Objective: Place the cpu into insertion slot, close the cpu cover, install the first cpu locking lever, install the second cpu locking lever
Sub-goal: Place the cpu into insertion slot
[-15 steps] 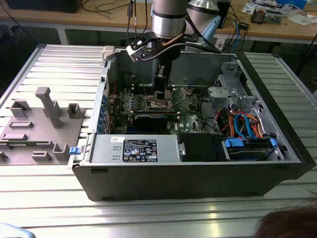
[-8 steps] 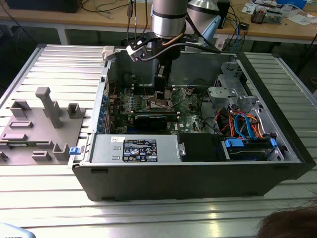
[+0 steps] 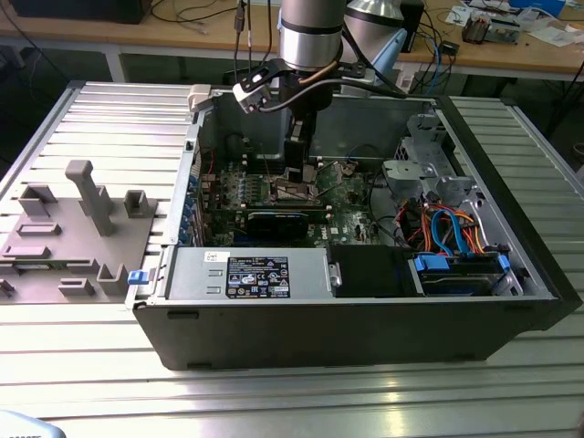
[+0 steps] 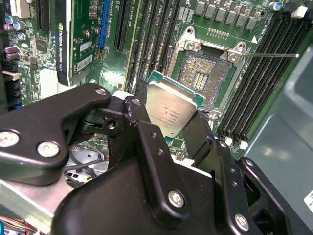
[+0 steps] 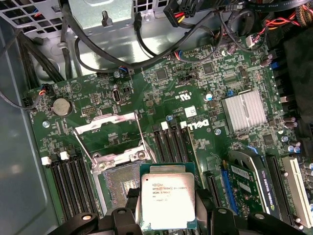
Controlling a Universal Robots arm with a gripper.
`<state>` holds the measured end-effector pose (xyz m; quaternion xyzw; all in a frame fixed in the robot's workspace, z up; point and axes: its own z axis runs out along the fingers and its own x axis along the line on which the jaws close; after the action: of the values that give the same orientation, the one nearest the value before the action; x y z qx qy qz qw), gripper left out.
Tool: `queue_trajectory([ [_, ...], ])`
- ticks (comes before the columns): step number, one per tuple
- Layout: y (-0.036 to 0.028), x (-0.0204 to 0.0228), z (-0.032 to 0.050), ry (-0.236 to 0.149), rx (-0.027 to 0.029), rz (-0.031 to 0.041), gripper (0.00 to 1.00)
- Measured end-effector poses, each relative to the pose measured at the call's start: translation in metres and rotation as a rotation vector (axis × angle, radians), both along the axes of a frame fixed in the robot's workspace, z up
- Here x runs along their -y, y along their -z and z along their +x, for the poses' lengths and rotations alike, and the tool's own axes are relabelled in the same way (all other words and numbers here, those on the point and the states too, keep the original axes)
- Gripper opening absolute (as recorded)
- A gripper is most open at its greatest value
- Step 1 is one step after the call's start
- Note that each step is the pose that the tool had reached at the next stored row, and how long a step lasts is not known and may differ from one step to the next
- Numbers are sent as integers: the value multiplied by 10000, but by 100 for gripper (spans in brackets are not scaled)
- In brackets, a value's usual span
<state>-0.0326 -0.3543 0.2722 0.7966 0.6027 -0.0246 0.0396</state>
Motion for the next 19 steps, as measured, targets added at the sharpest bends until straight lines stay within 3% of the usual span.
queue_trajectory([
  [7, 0, 0, 0, -17, -1, -1, 54],
  [12, 5, 0, 0, -1023, -1, 10, 54],
  [13, 6, 0, 0, -1264, 6, 86, 54],
  [14, 8, 0, 0, -1571, 14, 278, 54],
  [15, 10, 0, 0, -1689, 17, 333, 54],
  [16, 12, 0, -1, -1881, 18, 375, 54],
  [19, 18, -1, 0, -2282, 11, 393, 54],
])
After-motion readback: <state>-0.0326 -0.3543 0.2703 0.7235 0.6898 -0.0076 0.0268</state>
